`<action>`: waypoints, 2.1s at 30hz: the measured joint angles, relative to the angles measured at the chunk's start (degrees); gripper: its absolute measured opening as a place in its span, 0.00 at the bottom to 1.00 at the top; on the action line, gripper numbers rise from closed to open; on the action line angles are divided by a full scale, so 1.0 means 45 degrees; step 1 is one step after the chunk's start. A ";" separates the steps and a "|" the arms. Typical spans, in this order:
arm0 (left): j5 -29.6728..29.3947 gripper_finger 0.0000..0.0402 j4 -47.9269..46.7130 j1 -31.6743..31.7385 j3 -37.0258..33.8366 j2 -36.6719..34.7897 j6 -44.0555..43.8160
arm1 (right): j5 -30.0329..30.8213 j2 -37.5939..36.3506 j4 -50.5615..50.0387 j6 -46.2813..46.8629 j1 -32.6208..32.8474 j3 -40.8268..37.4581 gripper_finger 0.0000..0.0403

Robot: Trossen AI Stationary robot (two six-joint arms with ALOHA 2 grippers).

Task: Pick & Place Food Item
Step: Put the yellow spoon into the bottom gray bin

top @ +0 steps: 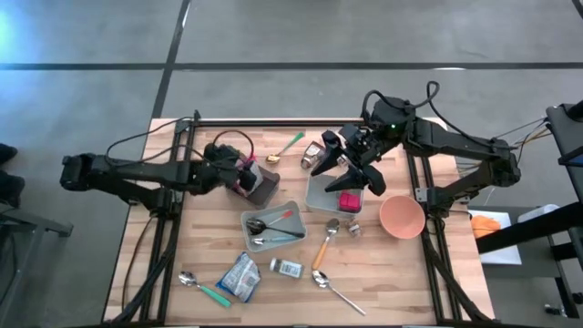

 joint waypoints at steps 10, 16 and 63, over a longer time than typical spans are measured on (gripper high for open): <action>0.4528 0.73 -0.0327 0.0029 0.2626 -0.0178 0.1390 | 0.0706 0.0427 0.0000 0.0899 0.0170 0.0000 0.67; 0.5795 0.73 -0.1851 0.0024 0.3765 -0.0183 0.0697 | 0.1286 0.0997 -0.1053 0.0974 0.0146 0.0000 0.67; 0.7495 0.73 -0.4691 -0.0733 0.4012 -0.2450 0.1317 | 1.2742 0.2001 -0.4366 1.5702 0.4639 -0.3609 0.67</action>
